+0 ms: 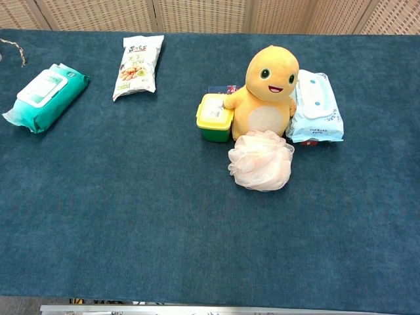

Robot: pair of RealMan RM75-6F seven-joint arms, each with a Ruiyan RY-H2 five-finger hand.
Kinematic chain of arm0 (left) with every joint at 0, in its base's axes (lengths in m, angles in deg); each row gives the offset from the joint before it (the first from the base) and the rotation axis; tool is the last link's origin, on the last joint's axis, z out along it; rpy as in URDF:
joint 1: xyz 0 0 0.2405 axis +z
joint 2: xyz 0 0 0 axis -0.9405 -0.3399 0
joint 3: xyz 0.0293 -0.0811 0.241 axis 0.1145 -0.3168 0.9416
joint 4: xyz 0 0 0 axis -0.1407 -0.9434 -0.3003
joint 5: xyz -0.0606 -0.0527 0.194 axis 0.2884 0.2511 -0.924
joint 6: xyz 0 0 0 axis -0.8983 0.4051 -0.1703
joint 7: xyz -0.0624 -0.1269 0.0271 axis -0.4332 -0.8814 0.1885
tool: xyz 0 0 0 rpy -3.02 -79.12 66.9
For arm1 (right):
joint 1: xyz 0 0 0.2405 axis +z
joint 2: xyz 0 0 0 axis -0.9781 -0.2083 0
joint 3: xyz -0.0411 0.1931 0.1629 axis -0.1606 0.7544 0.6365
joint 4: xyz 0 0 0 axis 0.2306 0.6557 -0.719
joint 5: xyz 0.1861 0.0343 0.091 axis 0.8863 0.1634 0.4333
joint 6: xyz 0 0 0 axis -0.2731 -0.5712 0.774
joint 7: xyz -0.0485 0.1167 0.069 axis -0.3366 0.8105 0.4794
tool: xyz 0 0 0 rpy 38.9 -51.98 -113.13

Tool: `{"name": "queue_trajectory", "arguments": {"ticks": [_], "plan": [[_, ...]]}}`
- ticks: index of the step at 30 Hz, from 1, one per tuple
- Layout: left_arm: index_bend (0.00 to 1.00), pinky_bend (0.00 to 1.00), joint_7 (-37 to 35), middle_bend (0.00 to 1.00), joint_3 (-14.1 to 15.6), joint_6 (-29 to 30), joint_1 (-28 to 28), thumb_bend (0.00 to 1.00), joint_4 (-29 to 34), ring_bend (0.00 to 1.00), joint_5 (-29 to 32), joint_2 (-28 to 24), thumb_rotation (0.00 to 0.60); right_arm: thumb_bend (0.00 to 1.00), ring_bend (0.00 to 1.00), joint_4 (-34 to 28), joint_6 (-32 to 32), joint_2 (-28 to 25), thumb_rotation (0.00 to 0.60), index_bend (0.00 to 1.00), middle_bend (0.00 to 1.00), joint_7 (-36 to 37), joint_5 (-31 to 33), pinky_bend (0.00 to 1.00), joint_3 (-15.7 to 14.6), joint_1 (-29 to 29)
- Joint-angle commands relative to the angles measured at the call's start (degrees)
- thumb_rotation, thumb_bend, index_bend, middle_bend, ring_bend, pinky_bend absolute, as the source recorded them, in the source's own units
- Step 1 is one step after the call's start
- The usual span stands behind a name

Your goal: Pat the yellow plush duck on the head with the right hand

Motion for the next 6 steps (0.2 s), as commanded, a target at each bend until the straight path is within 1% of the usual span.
{"name": "queue_trajectory", "arguments": {"ticks": [1,6], "plan": [[0.35,0.29,0.1,0.26,0.1,0.4,0.3,0.08,0.2,0.14,0.1,-0.1,0.6,0.23,0.04,0.2,0.7,0.1,0.6,0.41,0.19,0.7,-0.2,0.0,0.1,-0.1],[0.35,0.29,0.3,0.26,0.1,1.5,1.0,0.08,0.4,0.14,0.0,-0.2,0.6,0.23,0.04,0.8,2.1,0.3,0.6,0.41,0.19,1.3,-0.1,0.0,0.5,-0.1]]}}
